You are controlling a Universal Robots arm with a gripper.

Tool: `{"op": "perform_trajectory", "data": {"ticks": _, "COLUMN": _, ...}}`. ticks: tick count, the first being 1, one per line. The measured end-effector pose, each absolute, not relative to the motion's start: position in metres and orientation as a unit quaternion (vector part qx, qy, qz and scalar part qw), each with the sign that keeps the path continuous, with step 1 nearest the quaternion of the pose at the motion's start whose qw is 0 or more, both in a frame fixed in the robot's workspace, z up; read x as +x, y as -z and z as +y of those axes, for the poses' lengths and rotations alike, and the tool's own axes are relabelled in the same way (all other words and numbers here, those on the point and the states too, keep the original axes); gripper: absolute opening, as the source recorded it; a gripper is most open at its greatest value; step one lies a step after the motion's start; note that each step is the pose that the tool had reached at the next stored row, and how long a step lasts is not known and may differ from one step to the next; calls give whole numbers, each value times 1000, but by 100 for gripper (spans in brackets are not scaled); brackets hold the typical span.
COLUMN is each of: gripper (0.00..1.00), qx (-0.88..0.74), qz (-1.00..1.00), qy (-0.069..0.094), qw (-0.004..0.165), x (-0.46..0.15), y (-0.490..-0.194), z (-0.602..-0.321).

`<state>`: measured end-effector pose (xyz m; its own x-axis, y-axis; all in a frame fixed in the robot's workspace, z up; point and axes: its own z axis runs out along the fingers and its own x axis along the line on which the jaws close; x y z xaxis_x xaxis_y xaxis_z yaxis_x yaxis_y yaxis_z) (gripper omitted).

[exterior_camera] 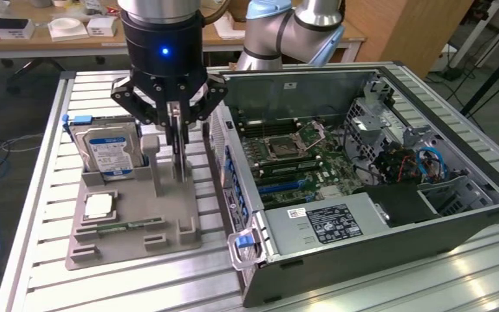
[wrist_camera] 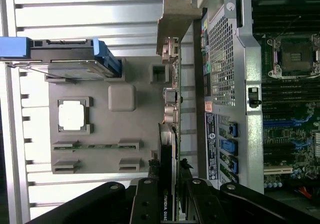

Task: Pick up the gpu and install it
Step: 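Pick up the gpu and move the gpu toward the slot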

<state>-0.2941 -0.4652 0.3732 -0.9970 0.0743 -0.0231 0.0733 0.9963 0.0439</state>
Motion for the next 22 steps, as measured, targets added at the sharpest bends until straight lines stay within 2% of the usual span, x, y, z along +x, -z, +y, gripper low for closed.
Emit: {"op": "perform_trajectory", "data": {"ticks": 22, "gripper": 26, "qx": 37, "qz": 999, "qy": -22, "qw": 12, "x": -294, "y": -392, "z": -465}}
